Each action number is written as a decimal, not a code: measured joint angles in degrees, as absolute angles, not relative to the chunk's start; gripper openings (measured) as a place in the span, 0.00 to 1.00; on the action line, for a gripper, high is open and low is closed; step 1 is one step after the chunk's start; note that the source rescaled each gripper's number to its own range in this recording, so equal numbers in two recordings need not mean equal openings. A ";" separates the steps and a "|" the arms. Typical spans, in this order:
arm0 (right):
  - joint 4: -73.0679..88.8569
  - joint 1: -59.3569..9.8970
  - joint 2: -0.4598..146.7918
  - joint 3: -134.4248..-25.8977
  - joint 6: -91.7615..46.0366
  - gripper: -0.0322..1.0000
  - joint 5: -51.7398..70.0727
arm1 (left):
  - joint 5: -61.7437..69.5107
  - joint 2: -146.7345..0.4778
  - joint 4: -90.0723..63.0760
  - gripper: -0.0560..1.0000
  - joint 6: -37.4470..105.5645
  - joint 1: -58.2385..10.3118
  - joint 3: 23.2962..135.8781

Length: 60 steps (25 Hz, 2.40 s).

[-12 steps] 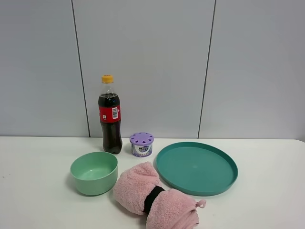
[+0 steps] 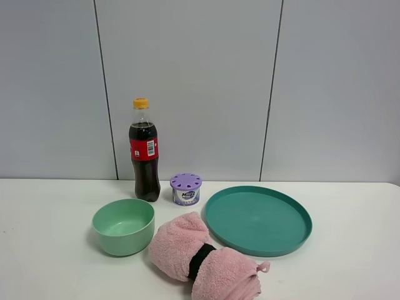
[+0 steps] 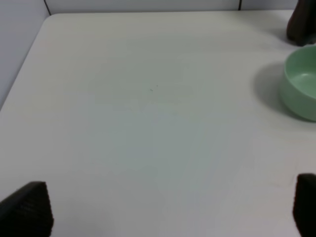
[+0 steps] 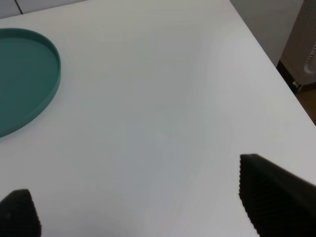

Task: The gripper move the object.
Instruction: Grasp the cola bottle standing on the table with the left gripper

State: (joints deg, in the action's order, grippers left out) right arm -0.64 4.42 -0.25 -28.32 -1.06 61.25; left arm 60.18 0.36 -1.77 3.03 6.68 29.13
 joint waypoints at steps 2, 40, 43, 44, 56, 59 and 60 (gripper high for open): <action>-0.64 4.42 -0.25 -28.32 -1.06 1.00 61.25 | 60.18 0.36 -1.77 1.00 3.03 6.68 29.13; -0.64 4.42 -0.25 -28.32 -1.06 1.00 61.25 | 16.82 -72.18 -19.23 1.00 18.78 -8.99 51.74; -0.64 4.42 -0.25 -28.32 -1.06 1.00 61.25 | 13.05 -77.97 -18.35 1.00 22.47 -13.11 51.74; -0.64 4.42 -0.25 -28.32 -1.06 1.00 61.25 | 12.20 -79.76 -17.76 1.00 23.65 -14.63 51.74; -0.59 4.42 -0.25 -28.32 -1.06 1.00 61.25 | -8.55 -92.04 0.31 1.00 9.22 -18.46 51.74; -0.59 4.42 -0.25 -28.32 -1.06 1.00 61.25 | -12.92 -93.42 11.73 1.00 -5.15 -17.05 51.74; -0.59 4.42 -0.25 -28.32 -1.06 1.00 61.25 | -14.29 -93.88 15.92 1.00 -9.36 -16.52 51.74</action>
State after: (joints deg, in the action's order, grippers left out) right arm -0.59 4.42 -0.25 -28.32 -1.06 61.25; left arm -14.29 -93.88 15.92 -9.36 -16.52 51.74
